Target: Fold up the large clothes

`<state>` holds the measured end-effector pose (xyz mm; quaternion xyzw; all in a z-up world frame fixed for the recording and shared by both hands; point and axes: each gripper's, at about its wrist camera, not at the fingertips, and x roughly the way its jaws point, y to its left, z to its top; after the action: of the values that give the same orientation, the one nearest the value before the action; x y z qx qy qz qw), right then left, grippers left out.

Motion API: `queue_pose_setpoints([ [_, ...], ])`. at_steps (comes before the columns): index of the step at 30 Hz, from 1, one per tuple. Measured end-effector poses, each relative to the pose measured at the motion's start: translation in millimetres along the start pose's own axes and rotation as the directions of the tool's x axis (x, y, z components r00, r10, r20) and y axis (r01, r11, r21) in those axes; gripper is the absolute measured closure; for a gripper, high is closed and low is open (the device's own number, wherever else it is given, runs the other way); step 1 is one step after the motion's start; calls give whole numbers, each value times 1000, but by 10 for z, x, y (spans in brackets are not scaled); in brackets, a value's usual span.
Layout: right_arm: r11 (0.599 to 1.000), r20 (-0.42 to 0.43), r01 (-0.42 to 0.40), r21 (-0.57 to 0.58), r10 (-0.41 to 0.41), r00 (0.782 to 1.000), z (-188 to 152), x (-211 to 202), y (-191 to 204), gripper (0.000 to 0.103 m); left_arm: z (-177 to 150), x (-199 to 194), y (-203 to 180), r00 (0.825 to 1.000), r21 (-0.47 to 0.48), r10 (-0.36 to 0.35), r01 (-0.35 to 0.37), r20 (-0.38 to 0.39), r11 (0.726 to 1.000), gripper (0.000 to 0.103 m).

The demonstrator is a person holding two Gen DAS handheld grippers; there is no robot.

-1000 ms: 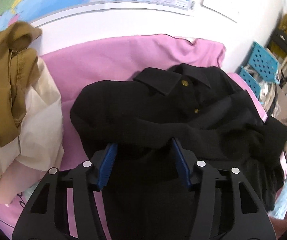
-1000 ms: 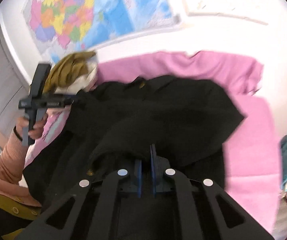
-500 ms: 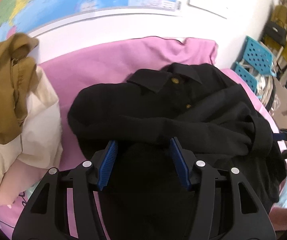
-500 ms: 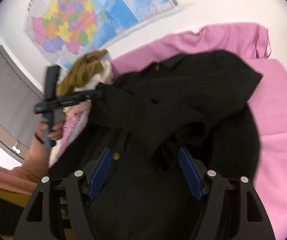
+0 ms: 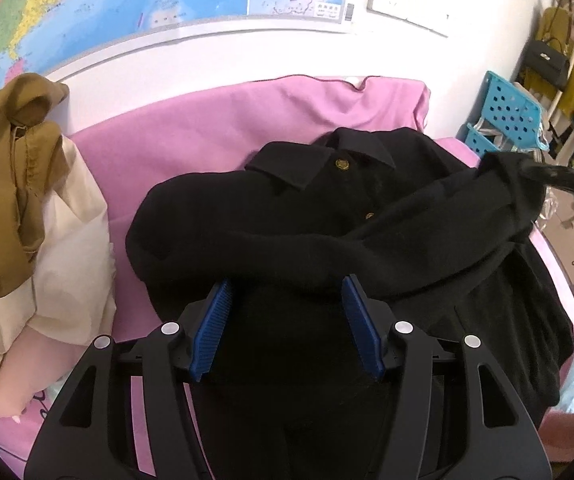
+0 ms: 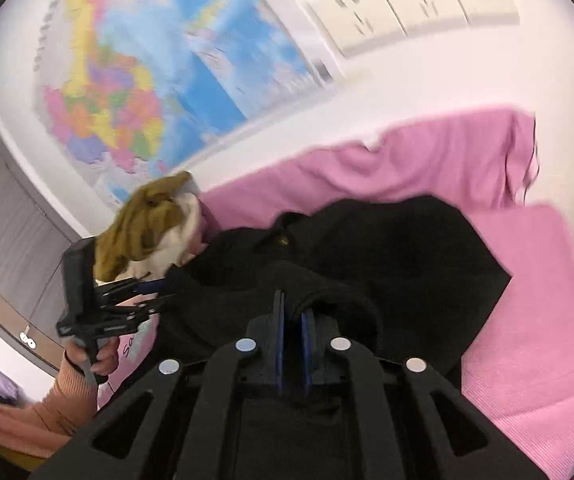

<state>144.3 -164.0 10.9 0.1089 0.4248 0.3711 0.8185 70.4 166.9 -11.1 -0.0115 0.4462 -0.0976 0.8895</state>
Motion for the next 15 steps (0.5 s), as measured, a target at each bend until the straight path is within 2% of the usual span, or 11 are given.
queue_pose_setpoints([
  [1,998,-32,49,30,-48,998,-11,119,-112,82,-2,33,-2,1000,0,14,-14,-7,1000,47],
  [3,994,-48,84,71,-80,996,-68,180,-269,50,5,89,23,999,-11,33,-34,-22,999,46],
  [5,993,-25,31,110,-28,999,-140,146,-350,49,21,116,84,999,-39,34,-35,-30,999,44],
  [6,993,-10,-5,115,6,1000,-181,98,-360,45,35,127,112,999,-54,30,-31,-32,998,44],
  [9,997,25,-53,64,51,998,-312,-23,-237,35,62,127,166,999,-76,27,-29,-23,997,44],
  [10,998,23,-51,30,50,998,-348,-36,-177,35,69,134,178,999,-79,28,-30,-23,996,44],
  [13,995,-32,37,-93,-40,999,-459,96,22,37,89,168,189,999,-85,28,-30,-25,996,44],
  [14,992,-45,50,-113,-55,997,-470,136,50,48,97,180,186,999,-86,30,-33,-26,996,44],
  [15,991,-63,56,-123,-65,996,-478,173,65,75,98,184,182,999,-86,34,-36,-27,996,45],
])
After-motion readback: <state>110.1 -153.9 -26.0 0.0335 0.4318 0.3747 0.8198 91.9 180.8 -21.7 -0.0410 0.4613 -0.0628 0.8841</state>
